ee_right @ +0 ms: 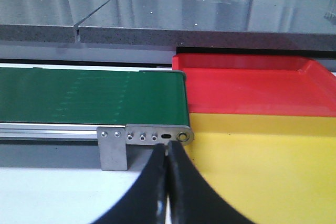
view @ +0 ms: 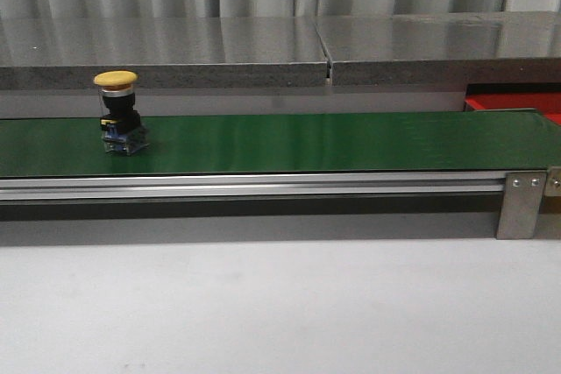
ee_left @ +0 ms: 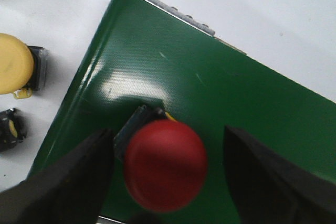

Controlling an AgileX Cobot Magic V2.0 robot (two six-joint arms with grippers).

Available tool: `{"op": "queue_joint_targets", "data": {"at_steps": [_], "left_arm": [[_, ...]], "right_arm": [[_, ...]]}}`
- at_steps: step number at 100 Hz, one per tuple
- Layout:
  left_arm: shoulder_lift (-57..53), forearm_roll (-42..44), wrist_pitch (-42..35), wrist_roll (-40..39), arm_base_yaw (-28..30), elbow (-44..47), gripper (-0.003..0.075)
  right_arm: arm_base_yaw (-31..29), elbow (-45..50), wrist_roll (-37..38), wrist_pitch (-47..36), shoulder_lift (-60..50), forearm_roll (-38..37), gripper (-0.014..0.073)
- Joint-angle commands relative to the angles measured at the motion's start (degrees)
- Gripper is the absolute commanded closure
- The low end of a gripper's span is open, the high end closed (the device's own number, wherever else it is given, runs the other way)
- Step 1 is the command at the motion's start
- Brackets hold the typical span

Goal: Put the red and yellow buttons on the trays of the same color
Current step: 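Set the red button on the belt and release it with the left gripper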

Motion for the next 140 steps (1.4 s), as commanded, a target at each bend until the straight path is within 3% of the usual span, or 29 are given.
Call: {"op": "queue_joint_targets", "data": {"at_steps": [1,24,40,50,67,95,114,140], "left_arm": [[-2.98,-1.53,-1.48,-0.02,-0.4,-1.56,0.0195],[-7.29,-1.57,-3.56,2.35,-0.4,-1.83,0.0183],[-11.85,-1.67,-4.0,9.26,-0.48,-1.83,0.0217],[-15.34,-1.67,-4.8,11.94,-1.05,-0.84,0.0362],[-21.15,-1.67,-7.95,14.25,-4.04,4.32,0.074],[-30.15,5.63,-15.13,14.58,-13.46,15.69,0.074],[-36.04,24.03,-18.9,-1.09,-20.3,23.34,0.074],[-44.69,18.51,-24.13,-1.11,-27.41,31.32,0.0739]], "right_arm": [[-0.44,-0.52,-0.17,-4.49,-0.89,-0.37,0.066],[-0.44,-0.52,-0.17,-4.49,-0.89,-0.37,0.066],[-0.44,-0.52,-0.17,-4.49,-0.89,-0.37,0.066],[-0.44,-0.52,-0.17,-4.49,-0.89,-0.37,0.066],[-0.44,-0.52,-0.17,-4.49,-0.89,-0.37,0.066],[-0.44,-0.52,-0.17,-4.49,-0.89,-0.37,0.066],[-0.44,-0.52,-0.17,-4.49,-0.89,-0.37,0.066],[-0.44,-0.52,-0.17,-4.49,-0.89,-0.37,0.066]]}}
